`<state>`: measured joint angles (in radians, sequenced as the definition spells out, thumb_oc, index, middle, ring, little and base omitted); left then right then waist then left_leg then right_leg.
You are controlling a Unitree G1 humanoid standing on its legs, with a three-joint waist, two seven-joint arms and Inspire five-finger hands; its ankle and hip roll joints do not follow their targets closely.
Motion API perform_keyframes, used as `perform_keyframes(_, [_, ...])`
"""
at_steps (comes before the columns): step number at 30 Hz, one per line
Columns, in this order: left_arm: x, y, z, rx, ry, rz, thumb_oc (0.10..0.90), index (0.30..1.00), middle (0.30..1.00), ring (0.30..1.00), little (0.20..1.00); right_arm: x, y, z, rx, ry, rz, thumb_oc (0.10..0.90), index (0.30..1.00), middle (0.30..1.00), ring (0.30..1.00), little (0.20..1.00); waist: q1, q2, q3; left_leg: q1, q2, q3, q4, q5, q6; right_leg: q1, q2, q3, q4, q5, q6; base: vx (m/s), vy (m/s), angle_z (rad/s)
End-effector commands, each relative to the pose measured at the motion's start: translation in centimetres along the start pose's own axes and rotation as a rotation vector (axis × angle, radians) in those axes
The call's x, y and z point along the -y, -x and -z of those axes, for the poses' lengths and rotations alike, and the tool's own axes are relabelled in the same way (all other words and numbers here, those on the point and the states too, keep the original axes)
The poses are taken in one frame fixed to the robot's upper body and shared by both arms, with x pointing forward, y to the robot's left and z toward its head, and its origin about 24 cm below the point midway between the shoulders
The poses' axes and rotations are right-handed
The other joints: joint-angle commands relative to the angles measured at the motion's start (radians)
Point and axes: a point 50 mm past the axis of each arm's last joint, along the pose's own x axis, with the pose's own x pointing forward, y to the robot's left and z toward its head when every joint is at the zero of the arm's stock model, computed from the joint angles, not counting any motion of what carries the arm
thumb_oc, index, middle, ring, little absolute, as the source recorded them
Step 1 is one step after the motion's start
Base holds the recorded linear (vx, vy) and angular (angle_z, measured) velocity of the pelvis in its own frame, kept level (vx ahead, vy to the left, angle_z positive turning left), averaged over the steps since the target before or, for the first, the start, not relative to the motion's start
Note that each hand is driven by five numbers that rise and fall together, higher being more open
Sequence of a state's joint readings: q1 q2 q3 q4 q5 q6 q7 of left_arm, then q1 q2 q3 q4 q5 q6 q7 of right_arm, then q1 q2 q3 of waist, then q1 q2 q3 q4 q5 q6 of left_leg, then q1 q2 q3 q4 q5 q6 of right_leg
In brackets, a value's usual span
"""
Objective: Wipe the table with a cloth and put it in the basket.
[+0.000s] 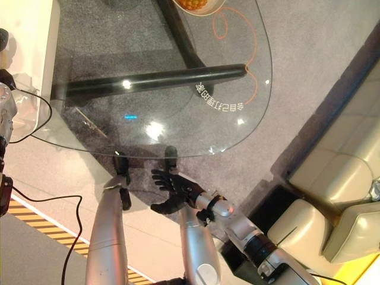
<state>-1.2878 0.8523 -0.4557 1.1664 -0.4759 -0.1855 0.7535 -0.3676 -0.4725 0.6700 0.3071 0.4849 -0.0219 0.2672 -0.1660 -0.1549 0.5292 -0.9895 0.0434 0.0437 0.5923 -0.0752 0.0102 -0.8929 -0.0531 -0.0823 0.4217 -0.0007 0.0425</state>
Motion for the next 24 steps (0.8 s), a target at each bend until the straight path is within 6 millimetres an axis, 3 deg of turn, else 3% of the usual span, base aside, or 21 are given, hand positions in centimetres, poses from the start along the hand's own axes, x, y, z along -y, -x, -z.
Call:
perform_keyframes(1, [-2.9, -1.8, -3.1, 0.164, 0.059, -0.109, 0.8, 0.9, 0.9, 0.9, 0.9, -1.6, 0.8, 0.5, 0.062, -0.088, -0.031, 0.8, 0.9, 0.9, 0.9, 0.9, 0.045, 0.006, -0.009, 0.139, -0.038, 0.057, -0.113, -0.061, 0.055, 0.041, 0.041, 0.03, -0.044, 0.06, 0.012, -0.01, -0.054, 0.02])
perform_keyframes(10, [-2.9, -0.9, -3.8, 0.269, 0.124, -0.127, 0.8, 0.9, 0.9, 0.9, 0.9, -2.0, 1.3, 1.1, 0.059, -0.109, -0.017, 0.8, 0.9, 0.9, 0.9, 0.9, 0.059, 0.033, -0.009, 0.167, -0.046, 0.059, -0.131, -0.053, 0.057, 0.058, 0.036, 0.023, -0.039, 0.048, 0.007, -0.01, -0.038, 0.02])
perform_keyframes(17, [-3.6, 0.0, -4.9, 0.395, 0.177, -0.183, 0.8, 0.9, 0.9, 0.9, 0.9, -1.6, 1.9, 1.6, 0.047, -0.117, 0.017, 0.8, 0.9, 0.9, 0.9, 0.9, 0.086, 0.07, -0.009, 0.199, -0.059, 0.051, -0.14, -0.038, 0.054, 0.094, 0.025, 0.005, -0.024, 0.014, -0.013, -0.03, -0.064, 0.04])
perform_keyframes(18, [-3.9, 0.1, -5.2, 0.411, 0.199, -0.193, 0.8, 0.9, 0.9, 0.9, 0.9, -1.3, 2.0, 1.4, 0.051, -0.113, 0.03, 0.8, 0.9, 0.9, 0.9, 0.9, 0.09, 0.075, -0.009, 0.183, -0.061, 0.06, -0.147, -0.005, 0.056, 0.08, 0.018, -0.005, -0.031, 0.033, -0.024, -0.08, -0.072, 0.09])
perform_keyframes(24, [-4.5, 0.6, -4.2, 0.405, 0.228, -0.188, 0.8, 0.9, 0.9, 0.9, 0.9, -1.1, 2.2, 1.6, 0.037, -0.118, 0.062, 0.8, 0.9, 0.9, 0.9, 0.9, 0.11, 0.095, -0.009, 0.208, -0.065, 0.051, -0.152, 0.007, 0.045, 0.11, 0.011, -0.02, -0.022, 0.004, -0.039, -0.02, -0.049, 0.06])
